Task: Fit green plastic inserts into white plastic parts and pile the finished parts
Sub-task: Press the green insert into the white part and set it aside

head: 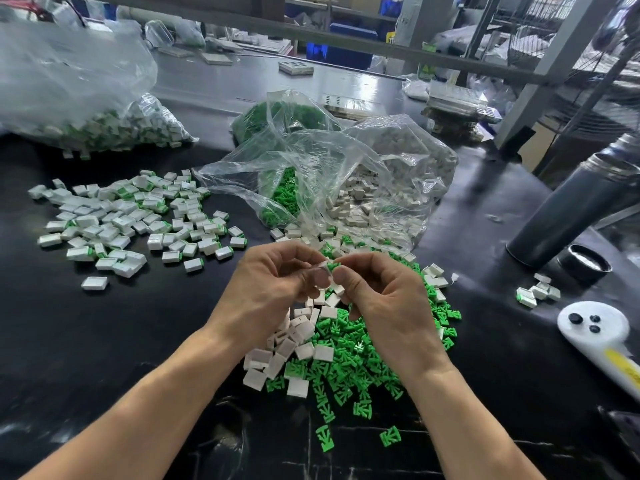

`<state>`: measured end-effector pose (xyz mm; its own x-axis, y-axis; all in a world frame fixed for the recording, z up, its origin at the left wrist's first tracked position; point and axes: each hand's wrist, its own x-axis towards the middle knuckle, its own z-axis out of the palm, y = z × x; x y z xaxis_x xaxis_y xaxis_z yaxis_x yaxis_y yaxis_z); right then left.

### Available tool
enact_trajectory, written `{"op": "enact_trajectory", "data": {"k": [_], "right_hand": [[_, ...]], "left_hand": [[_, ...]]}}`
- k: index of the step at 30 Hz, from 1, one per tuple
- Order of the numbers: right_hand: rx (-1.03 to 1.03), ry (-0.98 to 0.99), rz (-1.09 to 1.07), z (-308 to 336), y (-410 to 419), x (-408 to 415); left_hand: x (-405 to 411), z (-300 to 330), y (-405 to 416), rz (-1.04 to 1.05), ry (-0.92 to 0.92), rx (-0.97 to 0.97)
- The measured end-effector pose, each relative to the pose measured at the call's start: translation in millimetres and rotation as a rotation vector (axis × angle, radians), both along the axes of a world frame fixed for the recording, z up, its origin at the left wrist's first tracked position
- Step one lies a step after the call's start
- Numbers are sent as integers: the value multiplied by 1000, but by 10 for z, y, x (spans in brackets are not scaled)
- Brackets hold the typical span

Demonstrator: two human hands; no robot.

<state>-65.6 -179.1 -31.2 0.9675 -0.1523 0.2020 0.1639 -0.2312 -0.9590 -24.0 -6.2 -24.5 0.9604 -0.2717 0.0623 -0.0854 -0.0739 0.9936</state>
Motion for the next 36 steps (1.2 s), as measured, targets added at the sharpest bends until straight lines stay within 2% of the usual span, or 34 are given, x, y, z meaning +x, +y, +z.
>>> {"op": "enact_trajectory", "data": {"k": [7, 18, 30, 36], "right_hand": [[-364, -134, -27, 64, 28, -40], [-570, -210, -64, 86, 113, -67], [-264, -94, -50, -15, 80, -34], [65, 17, -21, 11, 85, -22]], "left_hand": [[-10, -20, 29, -1, -101, 62], [-4, -50, 38, 26, -290, 297], [1, -80, 24, 25, -215, 249], [34, -34, 25, 11, -128, 157]]}}
